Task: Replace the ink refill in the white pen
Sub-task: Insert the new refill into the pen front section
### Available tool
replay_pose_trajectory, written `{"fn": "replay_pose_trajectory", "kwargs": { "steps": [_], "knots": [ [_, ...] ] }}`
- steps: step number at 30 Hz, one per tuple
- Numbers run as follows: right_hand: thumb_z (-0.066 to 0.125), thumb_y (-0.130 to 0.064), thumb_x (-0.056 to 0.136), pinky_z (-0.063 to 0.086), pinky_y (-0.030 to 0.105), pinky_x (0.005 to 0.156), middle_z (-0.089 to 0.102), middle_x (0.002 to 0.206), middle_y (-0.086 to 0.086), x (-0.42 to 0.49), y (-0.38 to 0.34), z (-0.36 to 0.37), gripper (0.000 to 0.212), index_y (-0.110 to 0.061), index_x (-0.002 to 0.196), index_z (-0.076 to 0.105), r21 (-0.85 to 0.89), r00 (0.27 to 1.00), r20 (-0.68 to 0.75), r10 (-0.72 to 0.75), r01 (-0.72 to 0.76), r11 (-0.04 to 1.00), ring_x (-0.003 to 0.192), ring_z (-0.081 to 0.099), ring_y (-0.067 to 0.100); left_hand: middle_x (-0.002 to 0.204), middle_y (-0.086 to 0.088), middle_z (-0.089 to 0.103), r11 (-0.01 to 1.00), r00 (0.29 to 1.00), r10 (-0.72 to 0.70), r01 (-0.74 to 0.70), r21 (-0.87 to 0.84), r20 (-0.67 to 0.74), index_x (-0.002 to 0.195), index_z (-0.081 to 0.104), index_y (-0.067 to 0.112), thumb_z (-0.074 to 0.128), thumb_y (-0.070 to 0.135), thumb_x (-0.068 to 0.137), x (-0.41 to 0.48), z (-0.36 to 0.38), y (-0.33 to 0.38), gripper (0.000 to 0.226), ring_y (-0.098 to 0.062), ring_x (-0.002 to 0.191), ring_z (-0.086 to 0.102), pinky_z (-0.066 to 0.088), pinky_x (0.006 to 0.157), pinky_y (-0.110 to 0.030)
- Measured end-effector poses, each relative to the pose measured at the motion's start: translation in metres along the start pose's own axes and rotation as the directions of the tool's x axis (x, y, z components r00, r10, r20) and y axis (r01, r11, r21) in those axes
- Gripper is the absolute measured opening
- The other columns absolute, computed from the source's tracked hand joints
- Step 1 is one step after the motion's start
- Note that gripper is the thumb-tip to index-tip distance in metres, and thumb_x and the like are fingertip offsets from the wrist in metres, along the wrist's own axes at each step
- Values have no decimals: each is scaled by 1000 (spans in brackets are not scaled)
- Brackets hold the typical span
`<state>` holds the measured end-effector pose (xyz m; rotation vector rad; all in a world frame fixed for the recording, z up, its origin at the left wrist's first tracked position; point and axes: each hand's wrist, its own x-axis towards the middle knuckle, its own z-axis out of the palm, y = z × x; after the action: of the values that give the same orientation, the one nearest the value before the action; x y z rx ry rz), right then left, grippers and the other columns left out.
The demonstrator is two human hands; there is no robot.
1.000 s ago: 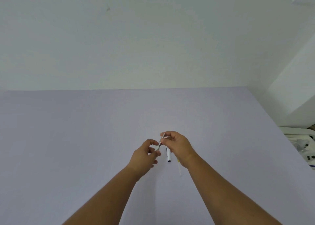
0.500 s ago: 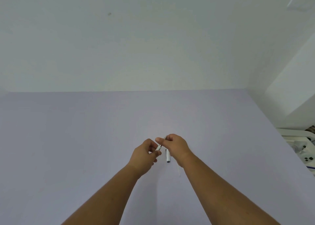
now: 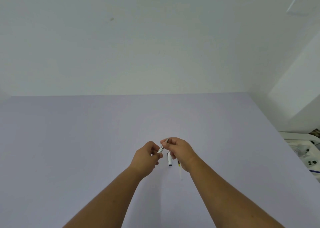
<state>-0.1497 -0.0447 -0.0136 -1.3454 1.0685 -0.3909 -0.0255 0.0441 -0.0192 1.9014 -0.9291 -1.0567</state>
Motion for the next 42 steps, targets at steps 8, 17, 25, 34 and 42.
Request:
{"fn": "replay_pose_trajectory", "kwargs": {
  "steps": [8,17,25,34,42],
  "knots": [
    [65,-30,85,42,20,57,64,85,-5,2,-6,-6,8,-23,85,70,56,999,35,5,-7,998,63,48,10,86,3,67,998,1000,11,-11,57,-8,82,56,22,62,17,86,1,-3,5,8,-12,62,65,56,71,-35],
    [68,-29,83,43,22,57,65,83,-5,5,-7,-9,8,-22,82,69,36,999,16,36,-37,999,64,50,11,88,1,67,994,1000,20,-17,106,-20,81,57,22,63,17,85,3,-4,8,8,-15,64,66,56,71,-35],
    [66,-28,84,43,22,57,65,85,-3,7,-8,-8,6,-23,82,69,66,999,32,34,-36,997,64,48,12,88,1,67,994,1000,20,-18,108,-15,83,58,21,63,18,85,5,-5,9,6,-14,64,66,58,73,-40],
    [65,-32,85,44,24,60,64,85,-3,8,-10,-5,12,-20,82,68,38,999,35,36,-38,999,67,51,13,85,2,67,997,1000,10,-9,80,-15,82,58,21,64,18,84,6,-6,10,7,-10,59,66,58,71,-37],
    [65,-32,85,45,24,60,64,87,-1,9,-13,-1,15,-18,88,68,36,999,36,34,-35,999,69,52,14,84,3,68,997,1000,8,-6,72,-21,83,58,21,62,17,85,7,-5,10,6,-10,60,66,58,71,-36]
  ]
}}
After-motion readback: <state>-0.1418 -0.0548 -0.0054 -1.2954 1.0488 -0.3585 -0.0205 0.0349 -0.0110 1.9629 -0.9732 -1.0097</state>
